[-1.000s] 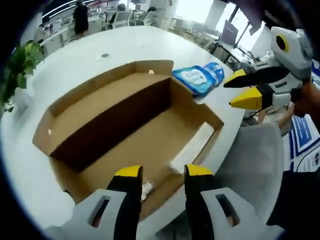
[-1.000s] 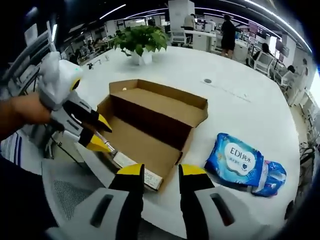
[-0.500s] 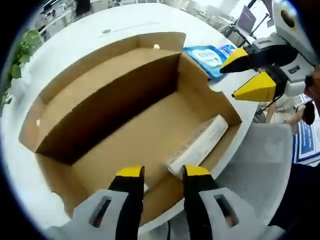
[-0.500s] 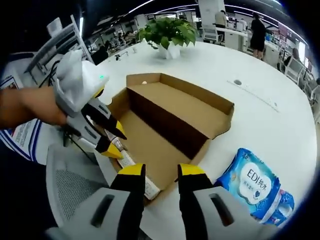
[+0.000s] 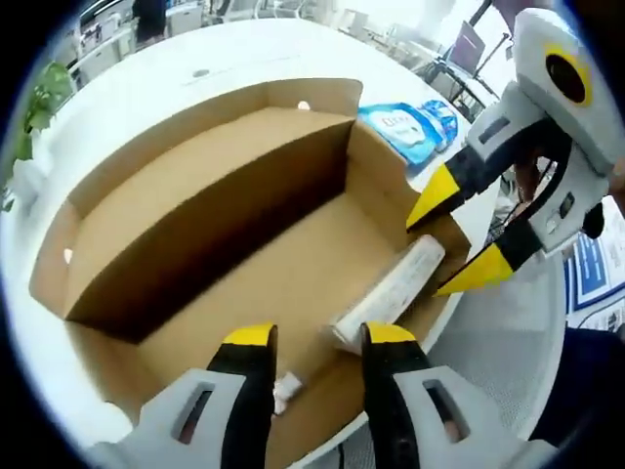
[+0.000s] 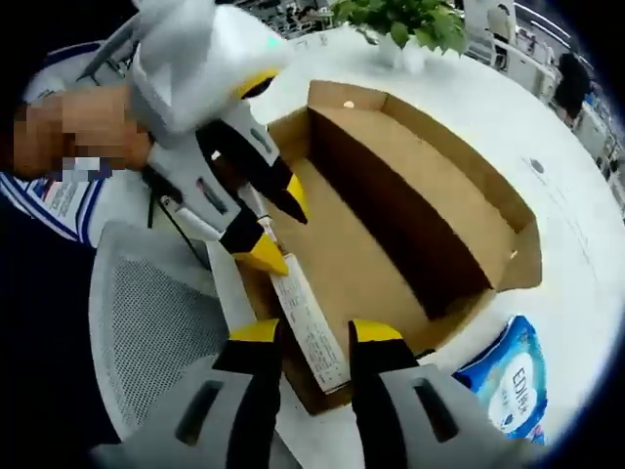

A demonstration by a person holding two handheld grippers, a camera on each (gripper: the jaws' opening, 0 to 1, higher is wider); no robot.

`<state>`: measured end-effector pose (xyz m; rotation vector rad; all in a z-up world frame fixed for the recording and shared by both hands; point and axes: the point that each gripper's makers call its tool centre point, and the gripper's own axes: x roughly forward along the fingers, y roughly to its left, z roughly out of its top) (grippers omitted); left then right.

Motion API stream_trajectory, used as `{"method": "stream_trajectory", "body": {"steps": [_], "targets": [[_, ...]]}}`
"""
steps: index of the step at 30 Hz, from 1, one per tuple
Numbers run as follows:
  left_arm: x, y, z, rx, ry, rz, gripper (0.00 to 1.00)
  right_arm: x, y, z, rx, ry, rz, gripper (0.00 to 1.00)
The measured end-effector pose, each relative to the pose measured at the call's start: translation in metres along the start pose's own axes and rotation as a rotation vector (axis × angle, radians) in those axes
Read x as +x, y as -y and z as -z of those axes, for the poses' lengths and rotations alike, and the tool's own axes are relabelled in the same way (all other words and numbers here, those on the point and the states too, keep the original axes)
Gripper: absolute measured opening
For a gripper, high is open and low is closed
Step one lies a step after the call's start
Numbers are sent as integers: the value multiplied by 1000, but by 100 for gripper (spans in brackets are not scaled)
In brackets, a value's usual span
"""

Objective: Operate the shoe box by opening the lid, removing the specified soft item, and placing it in the target area until the item is outside and the box remains undamaged.

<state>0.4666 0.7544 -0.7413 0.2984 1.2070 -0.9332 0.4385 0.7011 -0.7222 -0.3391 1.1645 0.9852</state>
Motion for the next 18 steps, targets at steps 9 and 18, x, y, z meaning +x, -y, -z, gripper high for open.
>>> {"method": "stream_trajectory", "body": {"steps": [9,18], "targets": [[2,-2,-5,-20,25,4,32,26,-1,6,-110,-157,-101,22],[2,-2,-5,-39,49,13,32,46,-2,13,-181,-237,-143,20]]}}
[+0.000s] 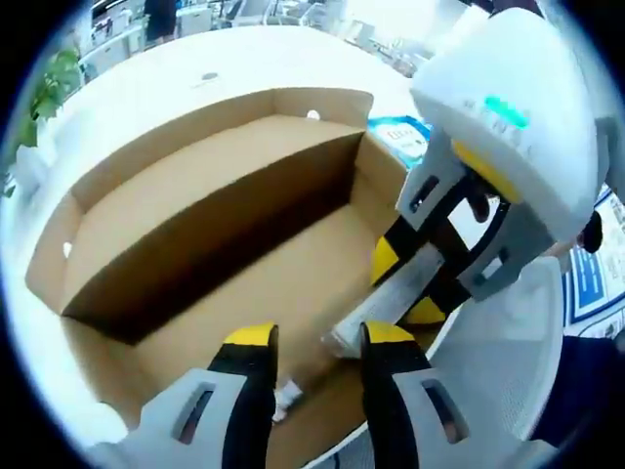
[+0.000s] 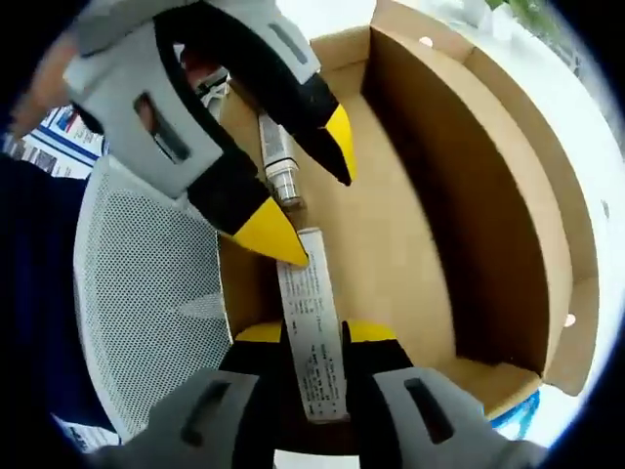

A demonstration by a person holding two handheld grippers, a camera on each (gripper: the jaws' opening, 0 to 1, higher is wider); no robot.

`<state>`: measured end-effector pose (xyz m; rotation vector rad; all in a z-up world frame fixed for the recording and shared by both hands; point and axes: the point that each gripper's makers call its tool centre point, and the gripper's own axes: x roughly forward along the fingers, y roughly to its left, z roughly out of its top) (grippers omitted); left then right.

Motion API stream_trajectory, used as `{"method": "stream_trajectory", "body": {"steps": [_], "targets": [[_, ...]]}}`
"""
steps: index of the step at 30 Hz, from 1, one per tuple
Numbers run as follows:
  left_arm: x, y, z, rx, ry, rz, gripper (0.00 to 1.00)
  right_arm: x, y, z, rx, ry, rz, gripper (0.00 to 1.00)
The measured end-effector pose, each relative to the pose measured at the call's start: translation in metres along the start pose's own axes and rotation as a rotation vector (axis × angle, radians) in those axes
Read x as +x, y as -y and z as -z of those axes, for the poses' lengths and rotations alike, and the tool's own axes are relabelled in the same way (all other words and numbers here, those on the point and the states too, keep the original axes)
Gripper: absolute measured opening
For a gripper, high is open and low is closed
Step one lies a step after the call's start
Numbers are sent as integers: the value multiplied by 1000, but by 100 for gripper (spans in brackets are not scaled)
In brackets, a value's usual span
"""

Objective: Operate the shoe box by opening the lid, removing the specified soft item, and placing it in the target area until the item is outside and the box remains undamaged.

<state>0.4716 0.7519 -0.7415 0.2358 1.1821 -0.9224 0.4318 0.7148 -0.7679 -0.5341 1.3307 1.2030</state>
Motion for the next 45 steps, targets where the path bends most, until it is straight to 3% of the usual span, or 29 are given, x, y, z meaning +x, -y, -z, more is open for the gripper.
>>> {"method": "stream_trajectory", "body": {"steps": [8,15,19,24,33,40,41,45], "targets": [[-6,5,4,-10,26,39,30,-1,-2,0,-47,14,-54,17],[-28,8,0,-8,112,51,30,-14,-4,-7,-71,33,-51,17],[-38,16,-5,68,183,54,30,-30,-3,-13,-83,51,-30,16],[-49,25,-10,22,283,115,30,-60,-3,-18,-102,76,15,16],[-62,32,-8,126,350,102,30,-102,-9,-20,-63,138,39,16],[-74,43,-18,132,429,145,30,-128,-17,-15,-92,123,88,16],[-77,47,-23,151,461,151,30,-131,-19,-14,-95,124,90,16],[-80,53,-26,170,470,162,30,-145,-20,-3,-105,104,117,16]]}}
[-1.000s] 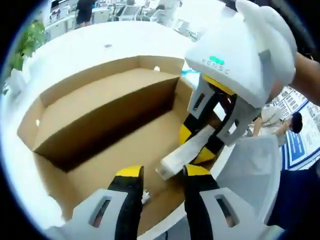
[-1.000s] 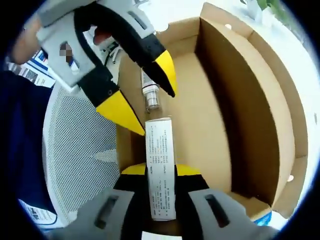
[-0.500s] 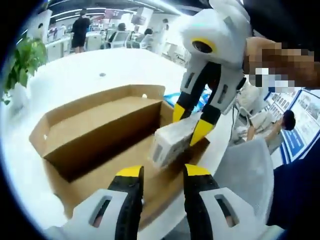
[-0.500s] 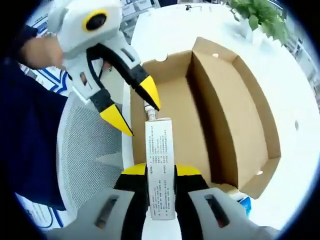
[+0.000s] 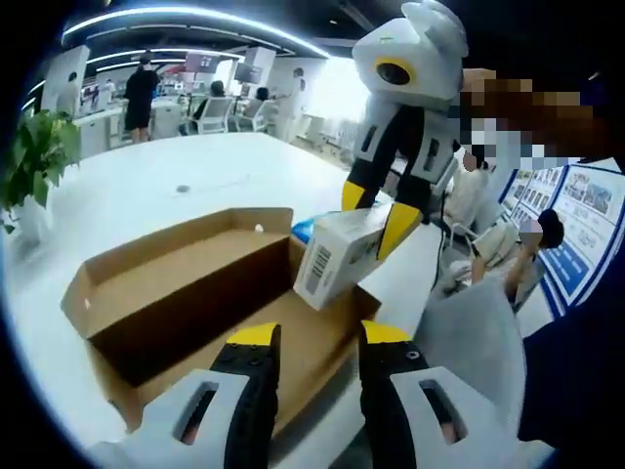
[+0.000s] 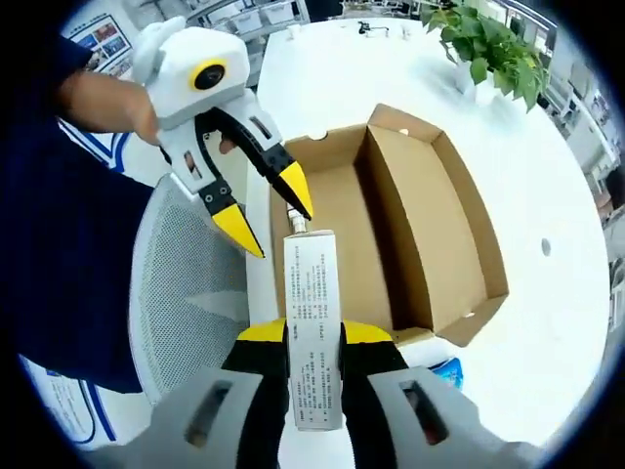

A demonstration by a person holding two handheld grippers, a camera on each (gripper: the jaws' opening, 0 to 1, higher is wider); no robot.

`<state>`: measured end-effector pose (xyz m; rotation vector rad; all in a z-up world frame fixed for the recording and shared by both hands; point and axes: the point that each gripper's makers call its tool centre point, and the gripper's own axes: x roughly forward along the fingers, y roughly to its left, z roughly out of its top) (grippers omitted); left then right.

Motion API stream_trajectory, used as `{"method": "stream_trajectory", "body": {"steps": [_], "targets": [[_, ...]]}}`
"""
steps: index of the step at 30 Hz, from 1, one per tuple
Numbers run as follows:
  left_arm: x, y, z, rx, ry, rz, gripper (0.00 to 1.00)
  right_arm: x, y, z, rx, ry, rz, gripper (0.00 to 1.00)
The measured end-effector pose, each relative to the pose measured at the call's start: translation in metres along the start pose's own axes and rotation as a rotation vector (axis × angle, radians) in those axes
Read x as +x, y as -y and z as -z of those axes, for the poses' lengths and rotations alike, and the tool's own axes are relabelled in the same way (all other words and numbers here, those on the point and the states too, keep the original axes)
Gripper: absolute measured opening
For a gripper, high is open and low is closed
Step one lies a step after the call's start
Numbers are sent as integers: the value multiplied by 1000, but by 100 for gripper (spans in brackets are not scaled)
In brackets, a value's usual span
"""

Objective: Operate the shoe box by opening the lid, removing the specified soft item, and placing it in the target area until the item is outside and the box remains undamaged.

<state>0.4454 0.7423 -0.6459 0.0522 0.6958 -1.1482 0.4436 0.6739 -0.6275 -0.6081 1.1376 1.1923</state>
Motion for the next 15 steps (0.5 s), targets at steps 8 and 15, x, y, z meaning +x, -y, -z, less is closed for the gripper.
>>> {"method": "stream_trajectory", "body": {"steps": [8,15], "targets": [[9,12,7,89,-52,18,30,-27,4,30,6,-40,31,16],[22,24,1,119,-71,46,30,-43,11,60,15,-73,55,16]]}}
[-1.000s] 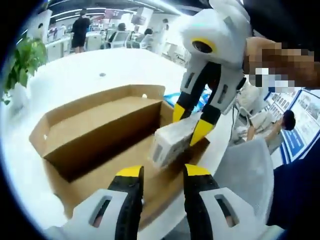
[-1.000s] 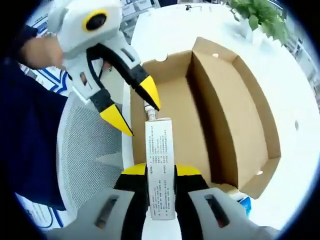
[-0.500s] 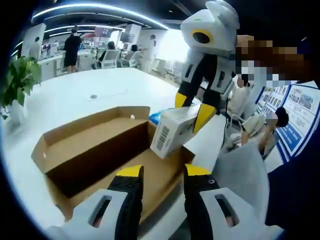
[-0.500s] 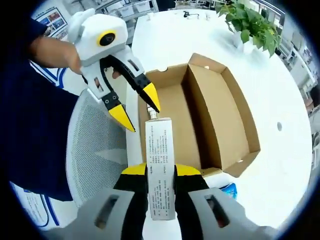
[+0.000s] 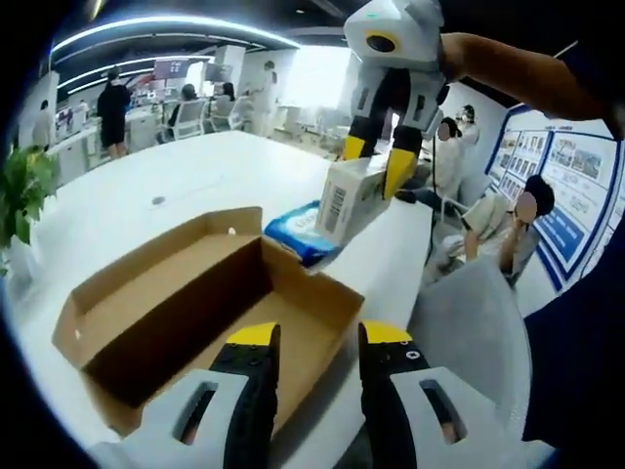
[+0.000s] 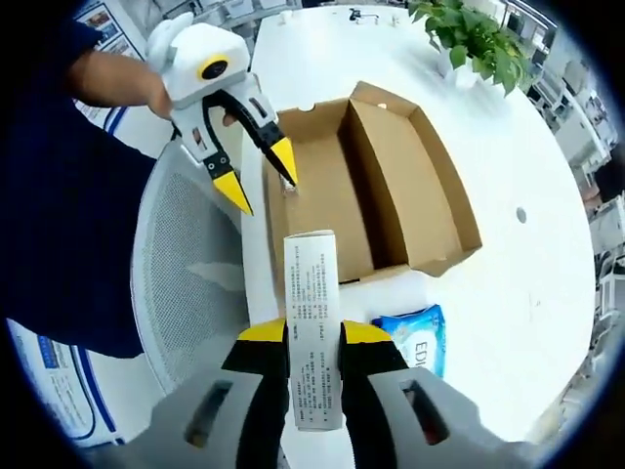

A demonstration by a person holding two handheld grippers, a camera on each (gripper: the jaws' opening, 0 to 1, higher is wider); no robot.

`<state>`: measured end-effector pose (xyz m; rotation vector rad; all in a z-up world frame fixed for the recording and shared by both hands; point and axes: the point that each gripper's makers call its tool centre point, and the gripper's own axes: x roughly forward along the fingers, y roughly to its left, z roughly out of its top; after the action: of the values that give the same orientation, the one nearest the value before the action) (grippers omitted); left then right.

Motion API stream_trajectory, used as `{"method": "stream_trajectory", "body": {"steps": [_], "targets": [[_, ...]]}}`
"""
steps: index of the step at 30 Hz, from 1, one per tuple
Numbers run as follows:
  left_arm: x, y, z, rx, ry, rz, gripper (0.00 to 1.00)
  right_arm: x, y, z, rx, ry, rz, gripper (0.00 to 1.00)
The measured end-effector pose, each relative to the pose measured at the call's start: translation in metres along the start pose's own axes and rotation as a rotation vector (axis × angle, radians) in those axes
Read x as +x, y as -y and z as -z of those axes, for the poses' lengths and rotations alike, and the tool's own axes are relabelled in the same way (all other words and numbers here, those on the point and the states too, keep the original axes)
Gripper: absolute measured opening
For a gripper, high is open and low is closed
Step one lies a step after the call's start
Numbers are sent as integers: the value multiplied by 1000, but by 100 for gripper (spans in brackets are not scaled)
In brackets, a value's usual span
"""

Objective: Operate the shoe box by opening the lid, removing the specified soft item, and placing it in the target area until the item is outside and the box remains undamaged.

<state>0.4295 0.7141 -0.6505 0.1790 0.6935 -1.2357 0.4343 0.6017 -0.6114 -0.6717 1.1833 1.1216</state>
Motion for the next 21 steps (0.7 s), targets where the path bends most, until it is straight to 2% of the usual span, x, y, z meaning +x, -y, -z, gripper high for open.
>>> {"method": "stream_trajectory", "body": {"steps": [5,9,15,21], "targets": [[13,11,-7,49,-16,20,30,-9,8,20,10,2,7,16],[26,19,-12,46,-27,36,30,-13,19,45,23,-3,10,16],[48,39,-28,84,-36,63,29,-23,35,86,28,-34,16,16],[71,54,-39,106,-51,86,29,-31,52,115,20,-52,22,16]]}}
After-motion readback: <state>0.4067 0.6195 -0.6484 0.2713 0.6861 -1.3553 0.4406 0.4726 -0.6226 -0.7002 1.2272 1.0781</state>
